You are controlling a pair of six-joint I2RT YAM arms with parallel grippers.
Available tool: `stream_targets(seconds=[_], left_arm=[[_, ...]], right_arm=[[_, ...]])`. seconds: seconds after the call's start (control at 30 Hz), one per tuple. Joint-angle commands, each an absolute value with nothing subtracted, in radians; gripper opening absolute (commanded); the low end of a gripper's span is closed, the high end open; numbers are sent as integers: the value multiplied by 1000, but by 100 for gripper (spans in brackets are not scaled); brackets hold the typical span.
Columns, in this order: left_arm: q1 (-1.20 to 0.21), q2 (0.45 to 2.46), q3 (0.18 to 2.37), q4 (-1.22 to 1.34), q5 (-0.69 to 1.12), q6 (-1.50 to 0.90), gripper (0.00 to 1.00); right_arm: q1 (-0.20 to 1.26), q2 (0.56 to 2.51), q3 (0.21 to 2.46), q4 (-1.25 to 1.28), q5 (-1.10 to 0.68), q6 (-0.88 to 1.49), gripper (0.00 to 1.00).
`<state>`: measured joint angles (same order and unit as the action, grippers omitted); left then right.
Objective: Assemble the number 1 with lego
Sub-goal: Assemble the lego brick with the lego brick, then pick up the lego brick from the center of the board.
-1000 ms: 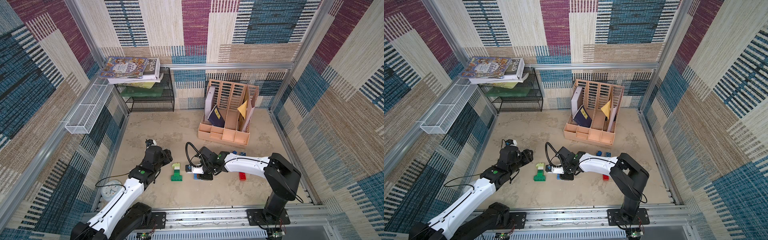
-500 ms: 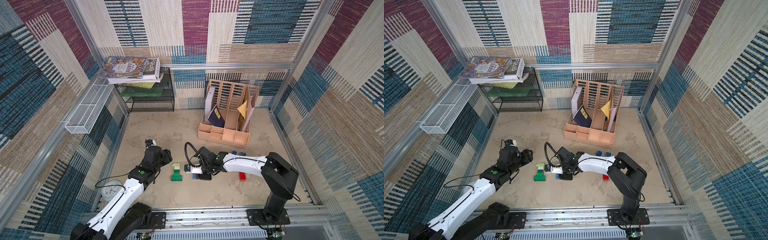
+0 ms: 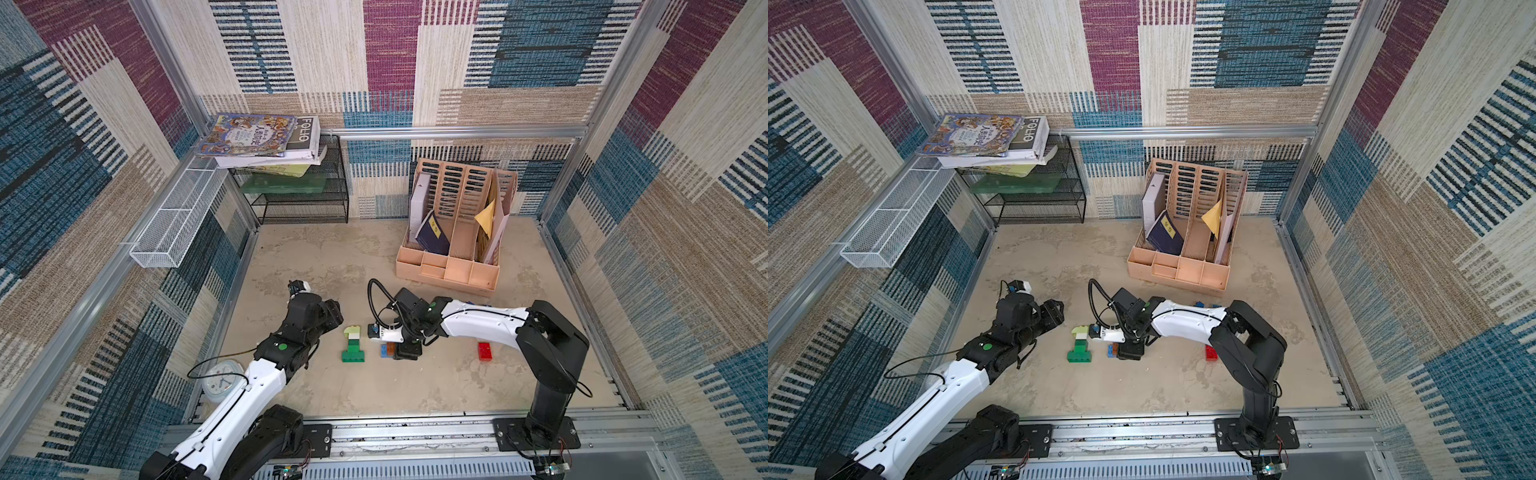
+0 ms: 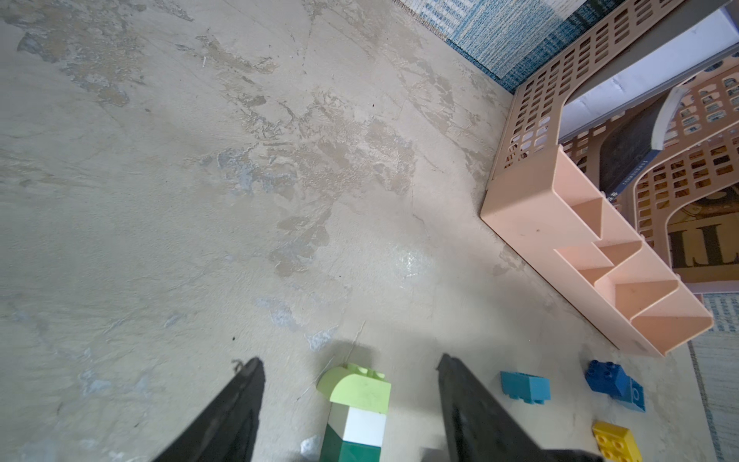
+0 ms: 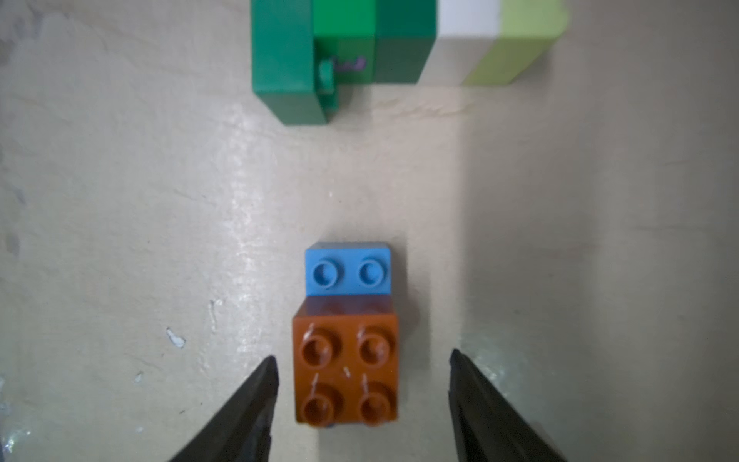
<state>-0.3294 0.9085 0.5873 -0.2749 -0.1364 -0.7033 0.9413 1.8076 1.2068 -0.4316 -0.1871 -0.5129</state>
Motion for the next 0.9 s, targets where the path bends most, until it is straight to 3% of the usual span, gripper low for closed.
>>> stream_targets(seconds=[0.0,0.23,0.4,0.53,0.73,0.87], left_arm=[[-326,907,596,-282,-145,-701,72],[-323,919,613,-290,-108,-684,72],[-323,984,653,-252,-9,-629,72],[-333,1068,714,-232,84,-535,72],[-499,1177,812,-179,108,-241,72],[-596,1301,912,-219,181,-48,71]], right_arm=[[929,1776,1241,-436,-230,-484,78],[881,1620,1183,-323,-238,-337,80],[814,1410,1036,-181,0,-88,79],[708,1263,949,-225,146,111,78],[419,1200,945,-421,-11,362,71],[316,1162,960,-478,-45,399,65]])
